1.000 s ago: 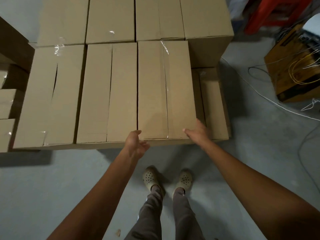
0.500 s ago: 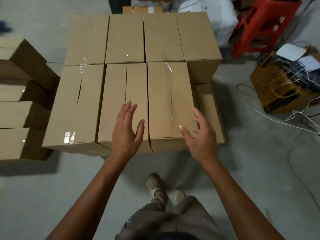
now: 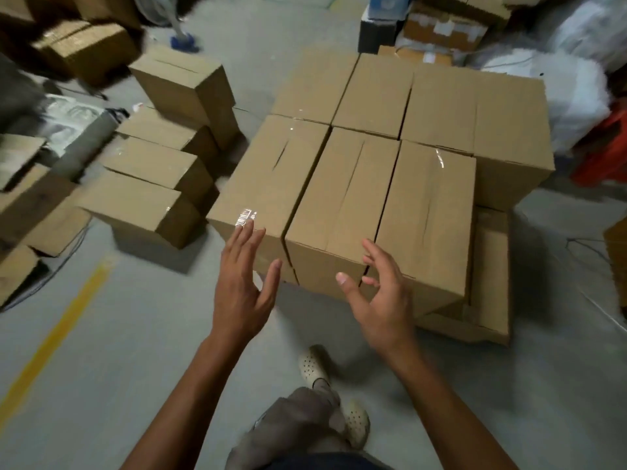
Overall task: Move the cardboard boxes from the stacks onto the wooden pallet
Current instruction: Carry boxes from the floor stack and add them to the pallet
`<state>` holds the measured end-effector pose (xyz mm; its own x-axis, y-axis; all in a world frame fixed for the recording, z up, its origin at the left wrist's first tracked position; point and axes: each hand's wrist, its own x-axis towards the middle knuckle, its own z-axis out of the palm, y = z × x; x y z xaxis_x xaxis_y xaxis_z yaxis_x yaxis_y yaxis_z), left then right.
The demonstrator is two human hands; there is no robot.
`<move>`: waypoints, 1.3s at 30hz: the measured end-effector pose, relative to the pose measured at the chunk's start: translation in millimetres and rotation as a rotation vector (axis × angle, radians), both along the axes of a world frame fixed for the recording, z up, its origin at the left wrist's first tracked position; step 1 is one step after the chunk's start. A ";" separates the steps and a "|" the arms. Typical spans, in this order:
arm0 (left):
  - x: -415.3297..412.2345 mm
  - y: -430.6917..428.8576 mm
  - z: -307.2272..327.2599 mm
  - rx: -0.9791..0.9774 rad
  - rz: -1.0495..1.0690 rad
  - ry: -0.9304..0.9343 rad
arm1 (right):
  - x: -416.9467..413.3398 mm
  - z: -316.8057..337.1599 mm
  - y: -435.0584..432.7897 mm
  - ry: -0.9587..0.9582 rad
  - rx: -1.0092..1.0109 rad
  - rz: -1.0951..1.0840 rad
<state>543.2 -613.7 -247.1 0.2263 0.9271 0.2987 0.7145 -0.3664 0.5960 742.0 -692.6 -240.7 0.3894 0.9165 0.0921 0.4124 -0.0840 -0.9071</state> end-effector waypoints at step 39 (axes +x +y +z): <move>-413.0 588.2 -8.9 -0.136 0.354 0.003 | -382.1 -16.4 662.0 0.050 -0.073 0.246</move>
<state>130.2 -25.5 -256.0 -0.1147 0.9792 0.1675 0.7846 -0.0141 0.6199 359.9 -30.6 -257.0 0.1559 0.9877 0.0083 0.3838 -0.0529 -0.9219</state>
